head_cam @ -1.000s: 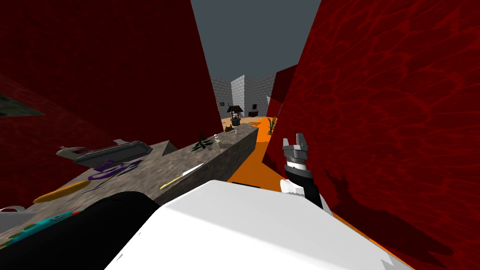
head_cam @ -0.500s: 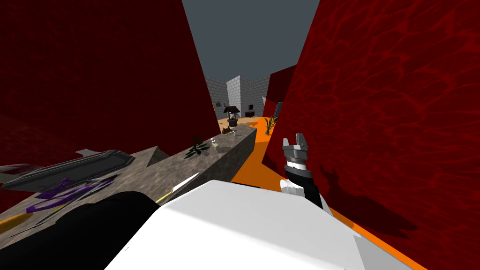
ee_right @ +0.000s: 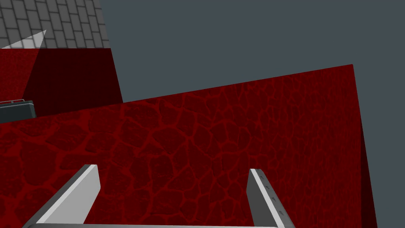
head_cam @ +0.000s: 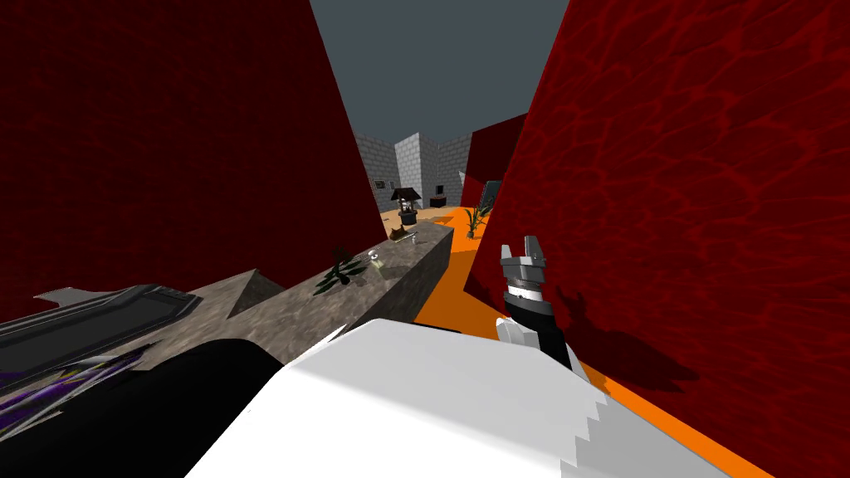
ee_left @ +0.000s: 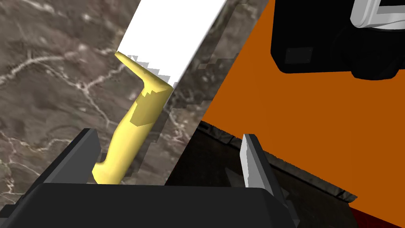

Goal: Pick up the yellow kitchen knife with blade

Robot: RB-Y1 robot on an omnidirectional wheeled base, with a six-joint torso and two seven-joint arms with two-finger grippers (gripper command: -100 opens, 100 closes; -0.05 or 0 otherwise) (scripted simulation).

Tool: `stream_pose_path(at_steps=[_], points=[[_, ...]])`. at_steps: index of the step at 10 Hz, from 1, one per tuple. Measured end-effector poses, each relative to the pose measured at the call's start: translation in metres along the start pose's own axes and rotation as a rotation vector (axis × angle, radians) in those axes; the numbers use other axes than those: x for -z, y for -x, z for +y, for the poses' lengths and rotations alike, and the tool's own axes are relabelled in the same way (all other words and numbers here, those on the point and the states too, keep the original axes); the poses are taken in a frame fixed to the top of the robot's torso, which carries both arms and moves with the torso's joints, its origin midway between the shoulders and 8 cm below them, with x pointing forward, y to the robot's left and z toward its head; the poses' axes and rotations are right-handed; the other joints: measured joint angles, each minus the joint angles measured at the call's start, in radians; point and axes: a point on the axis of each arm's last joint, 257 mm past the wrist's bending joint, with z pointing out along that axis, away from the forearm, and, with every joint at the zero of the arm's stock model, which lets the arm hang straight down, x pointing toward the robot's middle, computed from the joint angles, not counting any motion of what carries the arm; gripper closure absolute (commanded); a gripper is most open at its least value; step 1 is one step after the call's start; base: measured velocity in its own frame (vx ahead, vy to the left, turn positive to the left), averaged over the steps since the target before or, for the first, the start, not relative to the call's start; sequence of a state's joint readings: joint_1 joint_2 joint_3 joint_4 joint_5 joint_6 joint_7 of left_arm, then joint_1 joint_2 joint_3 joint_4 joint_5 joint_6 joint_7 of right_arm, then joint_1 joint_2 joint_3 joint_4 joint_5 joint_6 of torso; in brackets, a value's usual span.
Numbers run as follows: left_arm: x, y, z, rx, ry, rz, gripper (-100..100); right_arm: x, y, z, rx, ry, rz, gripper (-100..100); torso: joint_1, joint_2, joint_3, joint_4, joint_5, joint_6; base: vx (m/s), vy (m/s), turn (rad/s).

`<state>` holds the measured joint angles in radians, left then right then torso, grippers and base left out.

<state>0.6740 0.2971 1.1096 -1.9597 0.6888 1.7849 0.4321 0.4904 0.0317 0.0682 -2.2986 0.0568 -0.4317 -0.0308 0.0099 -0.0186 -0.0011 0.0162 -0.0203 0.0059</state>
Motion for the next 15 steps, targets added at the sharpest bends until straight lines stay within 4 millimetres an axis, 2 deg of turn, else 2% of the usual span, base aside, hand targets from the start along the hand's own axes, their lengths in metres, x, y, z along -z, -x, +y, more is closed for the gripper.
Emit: stream_pose_path(at_steps=[5,6,7,11,12,15], points=[[0.005,0.016,0.023,0.030,0.105,-0.028,-100,0.000,0.000,0.000,0.000,0.000,0.000,0,-0.005,0.006,0.003,0.001,-0.001,0.000,0.022,0.032,-0.039],[0.005,0.017,0.024,0.031,0.110,-0.030,0,0.000,0.000,0.000,0.000,0.000,0.000,0,-0.005,0.006,0.004,0.001,-0.001,0.000,0.000,0.000,0.000],[0.005,0.017,0.024,0.030,0.109,-0.030,-100,0.000,0.000,0.000,0.000,0.000,0.000,0,-0.006,0.006,0.004,0.001,-0.001,0.000,-0.012,-0.003,0.007],[-0.019,0.016,0.025,0.031,0.121,-0.033,-100,0.000,0.000,0.000,0.000,0.000,0.000,0,-0.005,0.008,0.005,0.002,0.001,-0.001,-0.021,-0.008,0.004],[-0.020,0.016,0.024,0.031,0.119,-0.033,100,0.000,0.000,0.000,0.000,0.000,0.000,0,-0.003,0.008,0.005,0.002,0.002,-0.001,0.000,0.000,0.000],[-0.020,0.015,0.024,0.024,0.118,-0.031,100,0.000,0.000,0.000,0.000,0.000,0.000,0,-0.003,0.007,0.004,0.001,0.002,-0.003,0.000,0.000,0.000]])
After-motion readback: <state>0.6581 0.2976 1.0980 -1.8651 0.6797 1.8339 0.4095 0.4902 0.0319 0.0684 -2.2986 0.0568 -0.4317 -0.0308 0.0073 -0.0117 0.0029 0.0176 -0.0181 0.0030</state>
